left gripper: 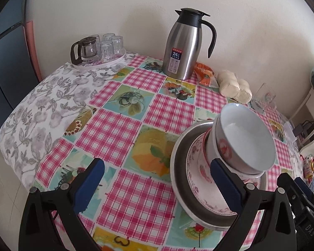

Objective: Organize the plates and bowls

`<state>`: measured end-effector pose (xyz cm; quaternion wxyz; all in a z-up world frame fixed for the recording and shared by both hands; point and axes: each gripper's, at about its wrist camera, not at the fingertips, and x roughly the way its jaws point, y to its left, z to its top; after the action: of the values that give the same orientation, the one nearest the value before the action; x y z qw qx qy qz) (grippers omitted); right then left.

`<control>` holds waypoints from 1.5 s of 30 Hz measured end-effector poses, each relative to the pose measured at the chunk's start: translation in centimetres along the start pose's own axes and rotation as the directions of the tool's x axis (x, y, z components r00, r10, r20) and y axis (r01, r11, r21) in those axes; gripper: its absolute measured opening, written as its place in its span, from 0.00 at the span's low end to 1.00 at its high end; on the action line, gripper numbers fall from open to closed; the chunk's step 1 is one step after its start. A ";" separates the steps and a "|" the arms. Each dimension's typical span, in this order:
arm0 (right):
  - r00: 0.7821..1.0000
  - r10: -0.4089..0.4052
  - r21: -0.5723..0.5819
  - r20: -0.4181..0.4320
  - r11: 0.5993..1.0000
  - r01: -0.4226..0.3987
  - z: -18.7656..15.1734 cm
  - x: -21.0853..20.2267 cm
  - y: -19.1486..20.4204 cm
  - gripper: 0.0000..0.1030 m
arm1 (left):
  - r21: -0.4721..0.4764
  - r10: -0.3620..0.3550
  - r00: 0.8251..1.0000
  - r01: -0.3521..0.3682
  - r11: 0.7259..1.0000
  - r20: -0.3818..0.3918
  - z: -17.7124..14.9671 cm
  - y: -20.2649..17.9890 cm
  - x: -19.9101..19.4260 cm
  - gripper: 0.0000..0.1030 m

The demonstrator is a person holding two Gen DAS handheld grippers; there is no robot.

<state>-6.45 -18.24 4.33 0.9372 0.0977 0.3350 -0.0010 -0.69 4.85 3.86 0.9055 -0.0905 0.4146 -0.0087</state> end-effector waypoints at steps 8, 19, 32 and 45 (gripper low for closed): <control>0.997 -0.025 -0.020 -0.069 1.000 0.023 -1.8 0.2 -0.7 1.00 | 0.063 0.062 0.996 -0.058 0.996 -0.066 -1.9 -0.7 0.6 0.98; 0.981 -0.067 -0.035 -0.181 0.997 0.062 -3.8 1.6 -1.6 1.00 | 0.143 0.103 0.979 -0.079 0.987 -0.175 -4.1 -1.9 1.8 0.98; 0.973 -0.101 -0.030 -0.209 0.995 0.097 -4.7 1.4 -2.1 1.00 | 0.134 0.131 0.965 -0.102 0.986 -0.226 -4.8 -1.5 2.3 0.98; 0.973 -0.105 -0.025 -0.205 0.995 0.102 -5.0 1.0 -2.3 1.00 | 0.124 0.128 0.962 -0.100 0.987 -0.241 -5.0 -1.5 2.5 0.98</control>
<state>-8.99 -19.51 -0.50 0.8969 0.0730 0.4346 -0.0371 -2.78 2.37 -0.95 0.8492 -0.0145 0.5278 0.0094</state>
